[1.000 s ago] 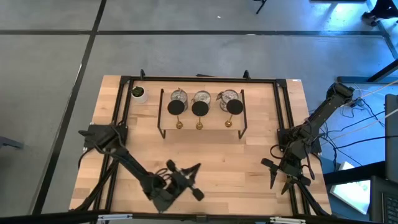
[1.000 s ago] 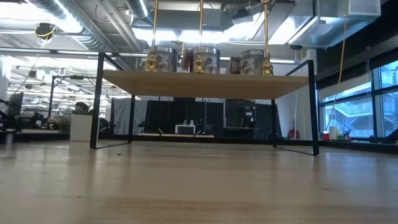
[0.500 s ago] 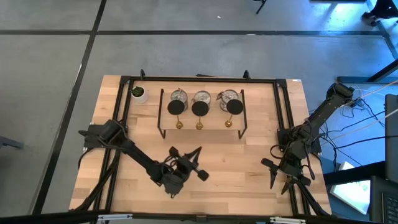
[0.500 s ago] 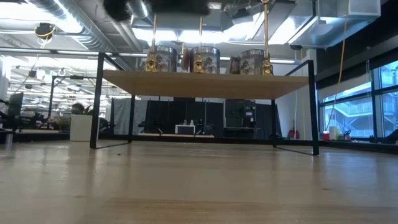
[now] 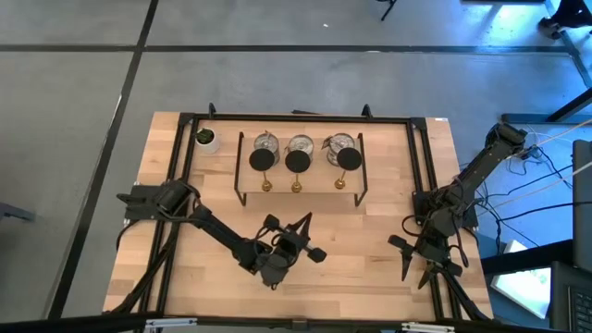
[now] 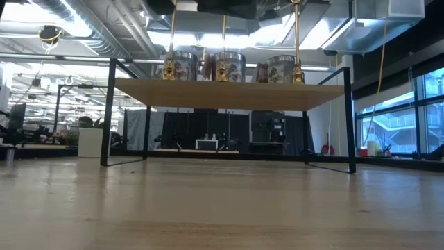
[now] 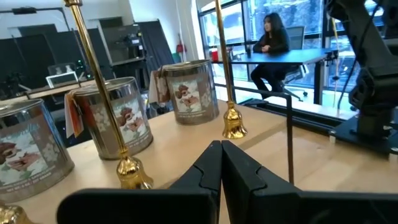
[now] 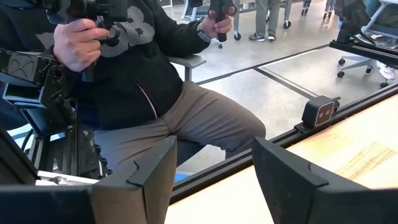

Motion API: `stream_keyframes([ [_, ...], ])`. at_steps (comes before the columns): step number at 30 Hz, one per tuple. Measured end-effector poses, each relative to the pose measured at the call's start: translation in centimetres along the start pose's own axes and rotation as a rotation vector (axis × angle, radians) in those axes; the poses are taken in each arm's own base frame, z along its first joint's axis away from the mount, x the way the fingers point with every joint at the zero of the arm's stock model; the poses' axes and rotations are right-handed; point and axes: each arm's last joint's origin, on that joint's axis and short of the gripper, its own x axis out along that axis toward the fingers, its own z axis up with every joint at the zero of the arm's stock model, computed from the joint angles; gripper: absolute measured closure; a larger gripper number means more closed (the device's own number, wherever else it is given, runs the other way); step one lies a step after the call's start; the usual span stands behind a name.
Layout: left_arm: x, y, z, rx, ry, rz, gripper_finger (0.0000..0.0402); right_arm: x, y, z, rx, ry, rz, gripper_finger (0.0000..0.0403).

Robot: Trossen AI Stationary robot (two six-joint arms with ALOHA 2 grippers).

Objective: Pick & Place candle stick holders
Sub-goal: Return to Home Position

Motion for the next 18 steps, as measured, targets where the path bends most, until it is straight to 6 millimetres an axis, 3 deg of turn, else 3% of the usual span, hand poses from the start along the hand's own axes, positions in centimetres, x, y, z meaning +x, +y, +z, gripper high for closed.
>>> stream_keyframes([
  [10,-0.9,0.0,0.1,0.016,-0.002,-0.021,0.0400,0.0,0.0,0.0,0.002,0.001,0.000,0.0192],
  [18,-6.4,1.0,3.5,0.042,-0.060,-0.317,0.0400,0.0,0.0,0.0,0.013,0.004,0.001,0.0192],
])
